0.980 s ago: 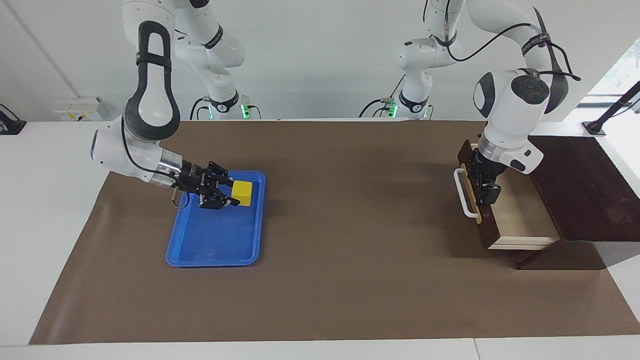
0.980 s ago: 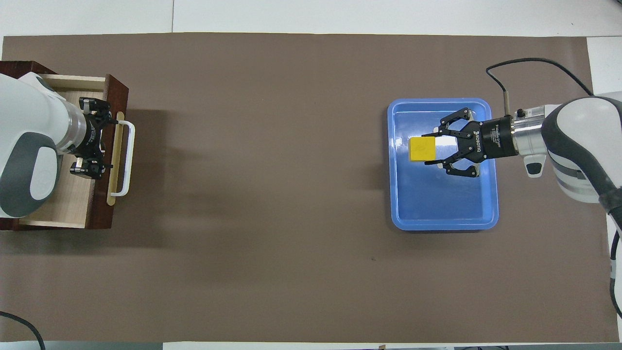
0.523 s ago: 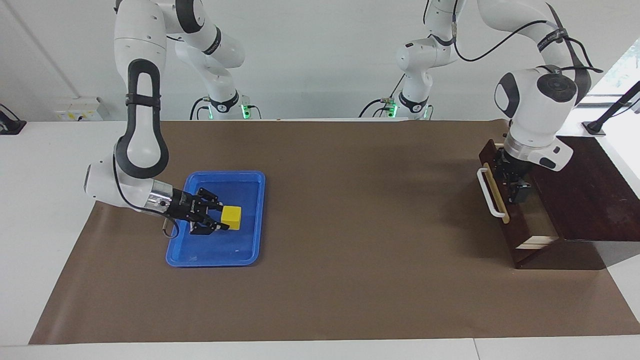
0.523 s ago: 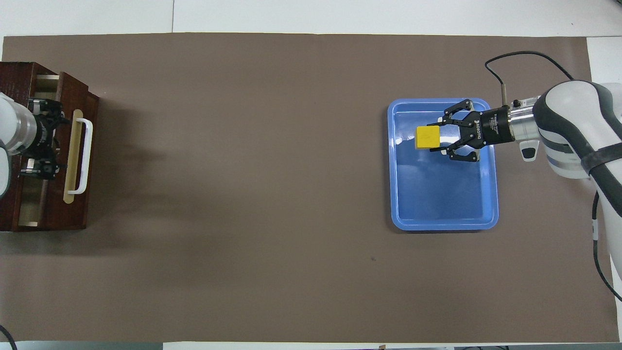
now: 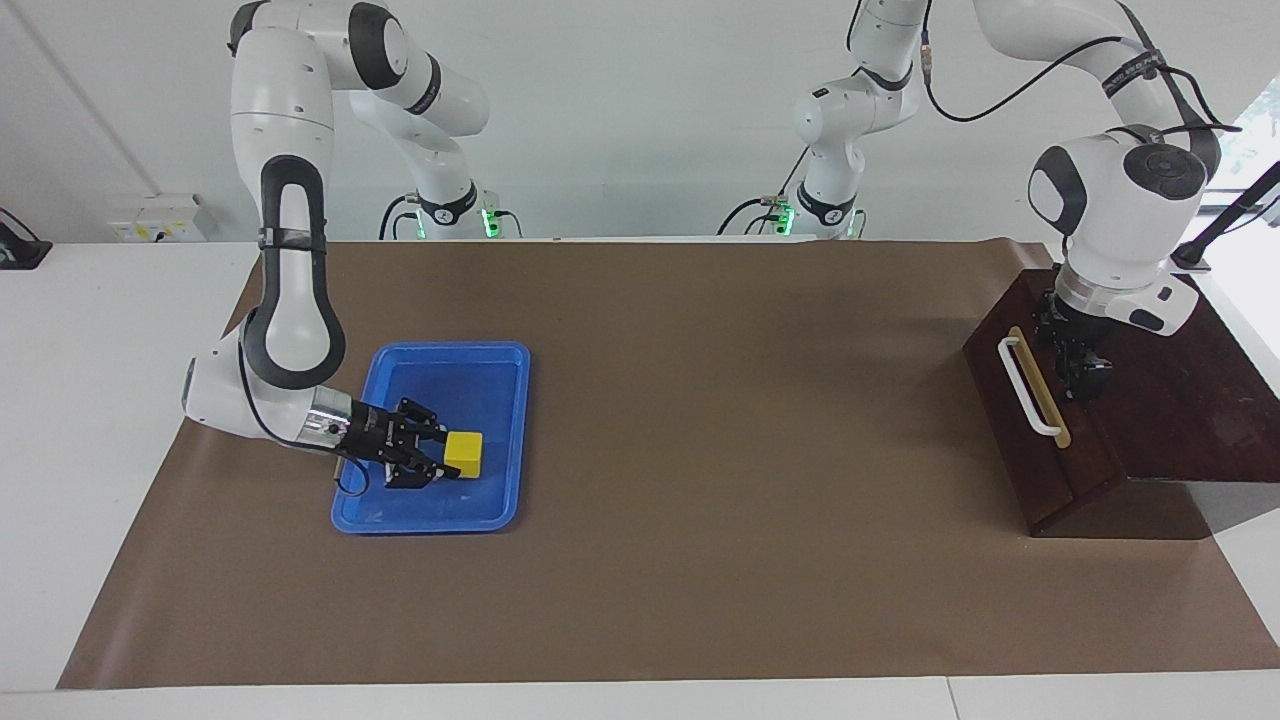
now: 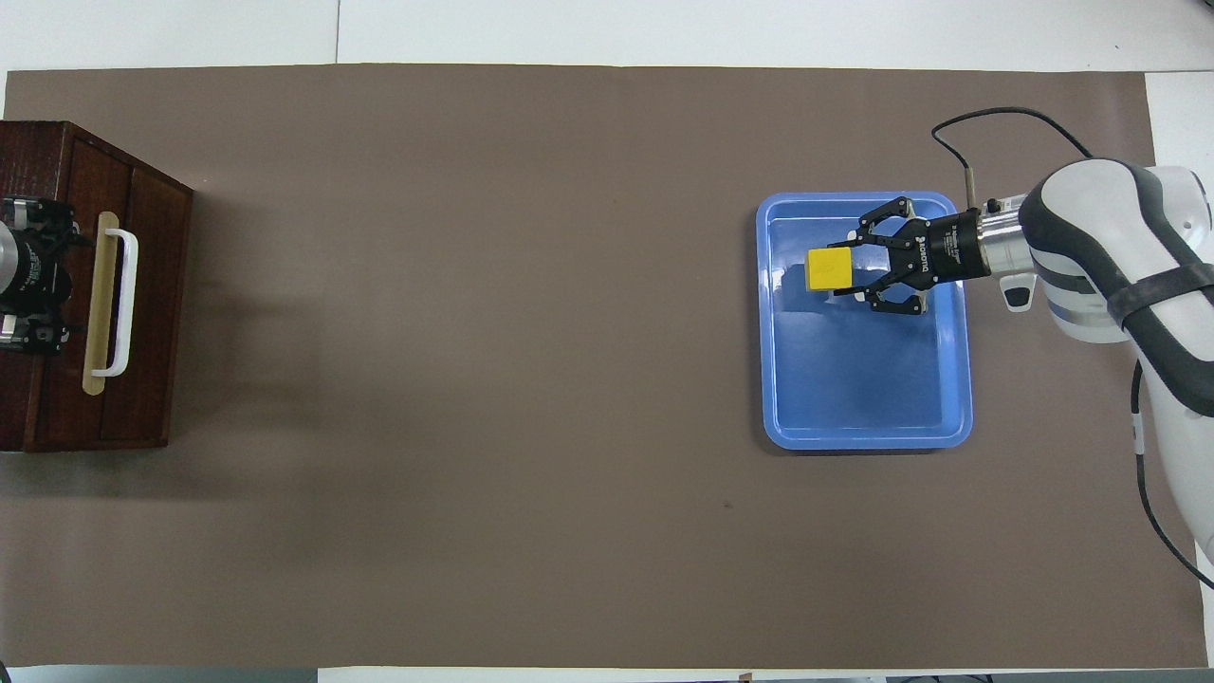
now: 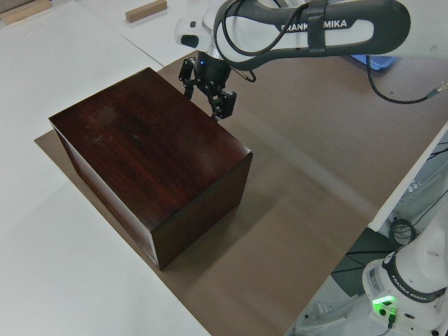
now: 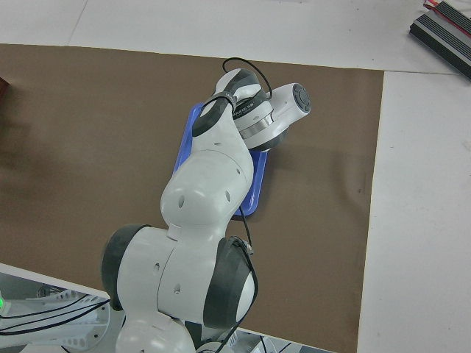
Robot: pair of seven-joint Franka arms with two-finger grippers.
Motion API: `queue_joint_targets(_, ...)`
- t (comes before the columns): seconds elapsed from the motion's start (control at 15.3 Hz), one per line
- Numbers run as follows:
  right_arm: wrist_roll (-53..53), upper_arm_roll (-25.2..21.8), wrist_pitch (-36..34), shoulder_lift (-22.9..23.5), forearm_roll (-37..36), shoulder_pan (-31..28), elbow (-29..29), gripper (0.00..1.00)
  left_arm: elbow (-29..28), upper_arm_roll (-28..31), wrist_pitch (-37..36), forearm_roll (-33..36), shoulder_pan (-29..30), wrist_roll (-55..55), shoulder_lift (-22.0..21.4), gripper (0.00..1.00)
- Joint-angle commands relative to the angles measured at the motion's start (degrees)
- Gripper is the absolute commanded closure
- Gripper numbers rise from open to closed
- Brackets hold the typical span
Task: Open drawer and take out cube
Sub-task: 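Lower the cube into the blue tray with the right gripper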
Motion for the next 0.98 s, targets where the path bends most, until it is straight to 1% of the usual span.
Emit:
queue_joint_targets(0.0,-1.26,0.84,0.78,1.28,-0.52,-0.91,1.45,1.0,-1.32,0.04,2.28,2.86,2.17,2.81,-0.76,0.0)
queue_joint_targets(0.2,-1.26,0.84,1.31,1.37,-0.52,-0.56,1.37,1.0,-0.18,-0.4,0.18,2.86,-0.11,3.24,-1.28,0.0)
queue_joint_targets(0.26,-1.26,0.76,1.58,1.37,-0.52,-0.3,1.37,1.0,1.21,-0.4,-0.78,2.77,-0.81,3.33,-1.46,0.0)
queue_joint_targets(0.33,-1.26,0.75,1.66,1.37,-0.52,-0.21,1.37,1.0,2.62,-0.58,-2.45,2.34,-1.08,3.33,-1.46,0.0)
queue_joint_targets(0.52,-1.0,0.76,2.28,1.37,-0.43,-0.12,1.19,1.0,5.61,-0.67,-8.59,1.11,-5.46,3.42,-1.55,0.0)
queue_joint_targets(0.59,-0.91,0.75,2.37,1.37,-0.43,0.05,1.19,0.86,6.4,-0.67,-10.09,-0.73,-6.61,3.42,-1.55,0.0)
queue_joint_targets(0.65,-0.91,0.84,2.28,1.37,-0.52,0.06,1.19,0.66,6.76,-0.67,-11.5,-2.66,-7.06,3.42,-1.72,0.0)
queue_joint_targets(0.72,-0.82,0.76,2.37,1.37,-0.6,0.14,1.19,0.32,6.76,-0.76,-12.82,-3.72,-7.58,4.21,-1.98,0.0)
queue_joint_targets(0.78,-0.74,0.75,2.37,1.37,-0.78,0.14,1.28,0.11,6.76,-0.93,-13.97,-3.99,-8.37,7.17,-2.25,0.0)
queue_joint_targets(0.85,-0.74,0.75,2.37,1.28,-0.95,0.14,1.28,0.0,6.76,-0.93,-15.11,-4.08,-8.82,10.86,-2.42,0.0)
queue_joint_targets(0.91,-0.65,0.75,2.28,1.2,-1.13,0.23,1.36,0.0,6.76,-0.93,-16.25,-4.26,-9.26,15.33,-2.77,0.0)
